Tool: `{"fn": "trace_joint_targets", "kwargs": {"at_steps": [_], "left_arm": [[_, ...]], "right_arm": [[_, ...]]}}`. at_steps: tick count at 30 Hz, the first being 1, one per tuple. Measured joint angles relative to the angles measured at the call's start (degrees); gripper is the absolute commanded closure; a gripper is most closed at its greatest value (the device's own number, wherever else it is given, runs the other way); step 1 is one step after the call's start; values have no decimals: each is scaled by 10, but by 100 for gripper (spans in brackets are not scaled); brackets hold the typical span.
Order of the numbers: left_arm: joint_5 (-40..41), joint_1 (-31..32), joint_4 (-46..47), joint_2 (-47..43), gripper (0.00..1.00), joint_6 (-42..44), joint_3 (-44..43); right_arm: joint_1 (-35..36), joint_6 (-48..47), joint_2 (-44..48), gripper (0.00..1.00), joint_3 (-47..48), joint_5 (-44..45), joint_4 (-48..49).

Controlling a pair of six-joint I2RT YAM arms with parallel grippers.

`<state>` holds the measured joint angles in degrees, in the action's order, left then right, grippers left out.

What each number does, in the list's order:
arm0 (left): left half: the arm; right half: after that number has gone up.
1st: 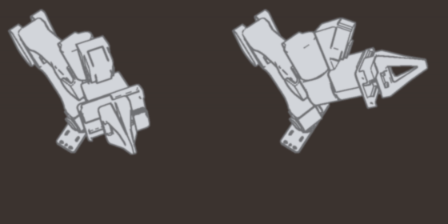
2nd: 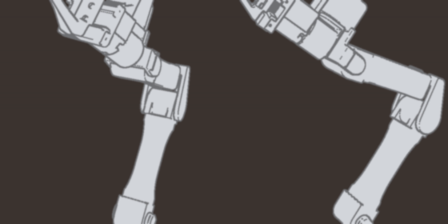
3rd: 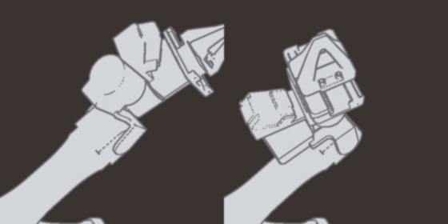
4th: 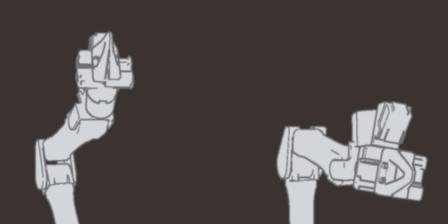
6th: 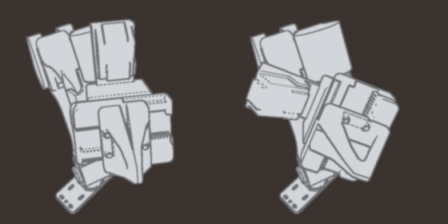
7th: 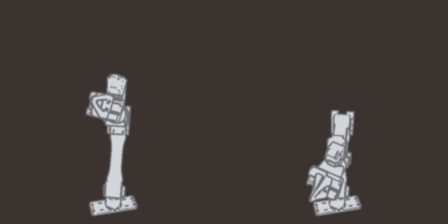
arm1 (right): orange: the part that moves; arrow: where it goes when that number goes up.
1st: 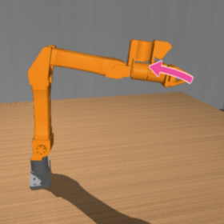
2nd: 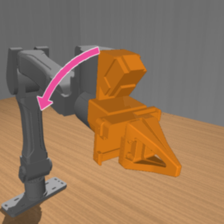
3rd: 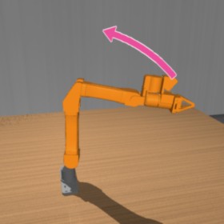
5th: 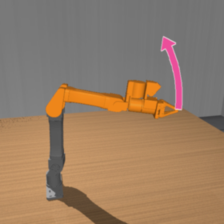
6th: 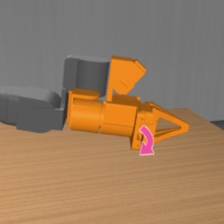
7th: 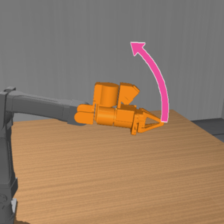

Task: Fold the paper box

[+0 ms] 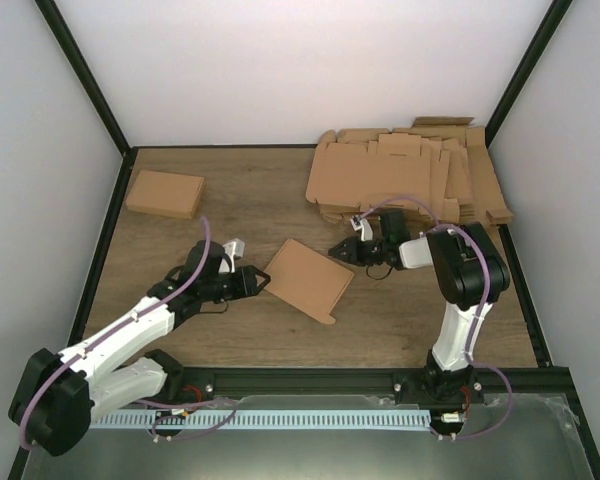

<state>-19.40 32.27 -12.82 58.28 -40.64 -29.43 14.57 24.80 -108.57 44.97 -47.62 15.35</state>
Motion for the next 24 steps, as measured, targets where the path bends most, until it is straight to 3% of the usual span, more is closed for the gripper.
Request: {"fn": "trace_joint_targets", "kwargs": {"at_steps": [17, 24], "left_arm": [[-19, 0, 8, 21, 50, -5, 8], [-24, 0, 8, 21, 50, -5, 9]], "right_arm": [[10, -34, 21, 66, -26, -45, 14], [13, -40, 13, 71, -26, -51, 10]]}}
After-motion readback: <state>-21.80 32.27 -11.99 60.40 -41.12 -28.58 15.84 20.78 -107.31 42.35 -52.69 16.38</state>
